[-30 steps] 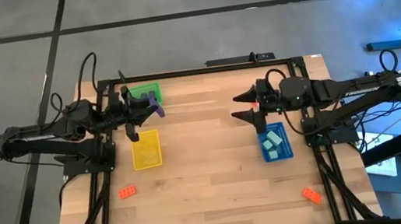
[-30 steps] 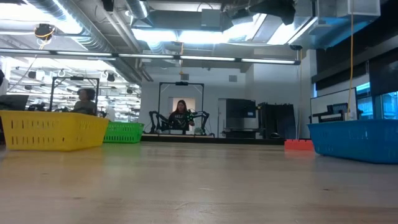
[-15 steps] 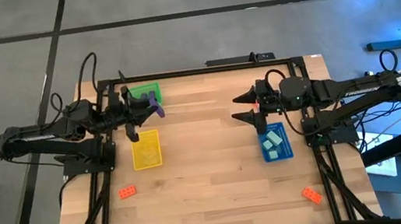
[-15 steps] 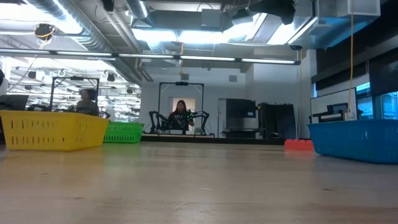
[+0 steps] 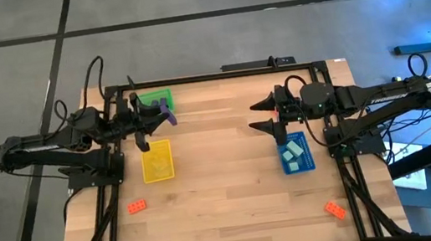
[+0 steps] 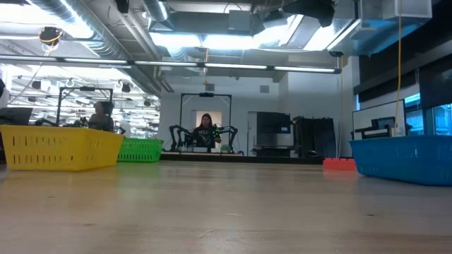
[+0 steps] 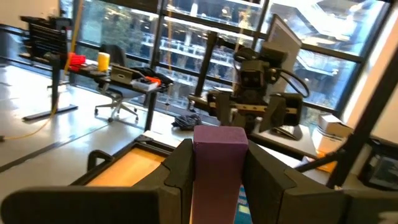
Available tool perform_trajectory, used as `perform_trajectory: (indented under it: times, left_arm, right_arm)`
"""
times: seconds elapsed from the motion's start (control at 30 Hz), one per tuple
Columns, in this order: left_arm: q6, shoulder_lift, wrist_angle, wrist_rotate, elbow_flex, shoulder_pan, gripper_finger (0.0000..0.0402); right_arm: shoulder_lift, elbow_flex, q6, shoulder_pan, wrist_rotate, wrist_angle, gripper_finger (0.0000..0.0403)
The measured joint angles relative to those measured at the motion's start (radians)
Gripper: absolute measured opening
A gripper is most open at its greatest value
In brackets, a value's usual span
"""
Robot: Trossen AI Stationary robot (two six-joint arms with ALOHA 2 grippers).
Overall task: Sort & place blocks by color
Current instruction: Put the violet block into the green bin
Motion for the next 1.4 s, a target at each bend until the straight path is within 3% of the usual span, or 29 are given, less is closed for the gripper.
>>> perform_trajectory:
  times: [0.2,0.4,0.5,0.63,0.8,0.97,1.4]
  left_arm:
    - [0.0,0.066,-0.061,-0.143,0.057,0.025,0.0094]
    - [-0.044,0.206,-0.378,-0.214,0.202,0.219,0.0094]
    - [-0.05,0.296,-0.539,-0.18,0.275,0.385,0.0094]
    - [-0.039,0.41,-0.642,-0.052,0.301,0.599,0.0094]
    - [-0.042,0.566,-0.726,0.003,0.295,0.751,0.0094]
    - [-0.043,0.687,-0.726,0.058,0.265,0.792,0.0094]
    - [-0.05,0.879,-0.723,0.064,0.263,0.792,0.0094]
  right_arm:
    - [0.002,0.0,0.01,0.0,0.0,-0.002,0.0313]
    - [0.002,0.0,0.033,0.0,0.0,-0.004,0.0313]
    - [0.002,0.0,0.034,0.0,0.0,-0.005,0.0313]
    - [0.002,0.0,0.064,0.0,0.0,-0.005,0.0313]
    - [0.002,0.0,0.111,0.0,0.001,-0.011,0.0313]
    - [0.002,0.0,0.112,0.0,0.001,-0.012,0.0313]
    - [0.002,0.0,0.108,0.0,0.001,-0.012,0.0313]
